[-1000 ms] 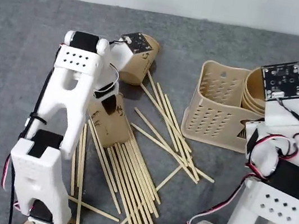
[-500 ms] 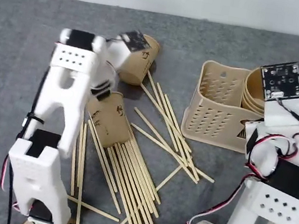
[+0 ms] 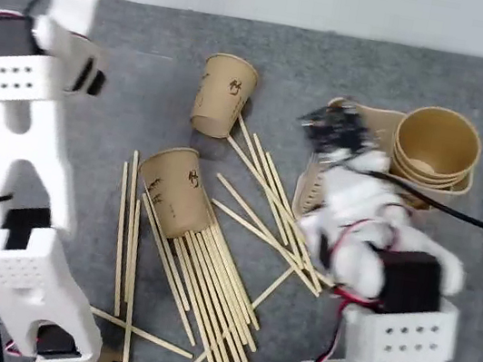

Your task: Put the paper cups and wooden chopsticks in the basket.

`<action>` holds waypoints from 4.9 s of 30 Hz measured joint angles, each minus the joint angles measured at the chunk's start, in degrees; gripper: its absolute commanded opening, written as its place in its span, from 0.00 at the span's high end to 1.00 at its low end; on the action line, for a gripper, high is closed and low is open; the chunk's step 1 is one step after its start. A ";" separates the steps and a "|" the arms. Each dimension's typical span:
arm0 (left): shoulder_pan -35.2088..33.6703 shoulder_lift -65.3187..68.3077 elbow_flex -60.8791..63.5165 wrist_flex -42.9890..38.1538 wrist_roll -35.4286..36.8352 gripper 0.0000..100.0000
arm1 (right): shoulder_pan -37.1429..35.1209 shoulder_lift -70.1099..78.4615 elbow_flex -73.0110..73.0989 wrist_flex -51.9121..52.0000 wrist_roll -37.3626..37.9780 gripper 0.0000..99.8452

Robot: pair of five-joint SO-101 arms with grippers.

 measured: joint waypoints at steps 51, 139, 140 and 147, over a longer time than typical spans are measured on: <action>-12.40 0.00 -0.26 0.18 4.84 0.82 | -29.71 65.93 -20.22 -22.77 -25.58 0.70; -12.40 0.00 2.81 -0.26 4.84 0.82 | 28.04 -2.29 24.88 -48.44 -0.79 0.59; -12.40 0.00 2.81 -0.26 4.84 0.82 | 28.13 -1.93 23.47 -46.51 -0.79 0.59; -12.40 0.00 2.81 -0.26 4.84 0.82 | 28.48 -0.88 15.47 -34.20 -0.79 0.59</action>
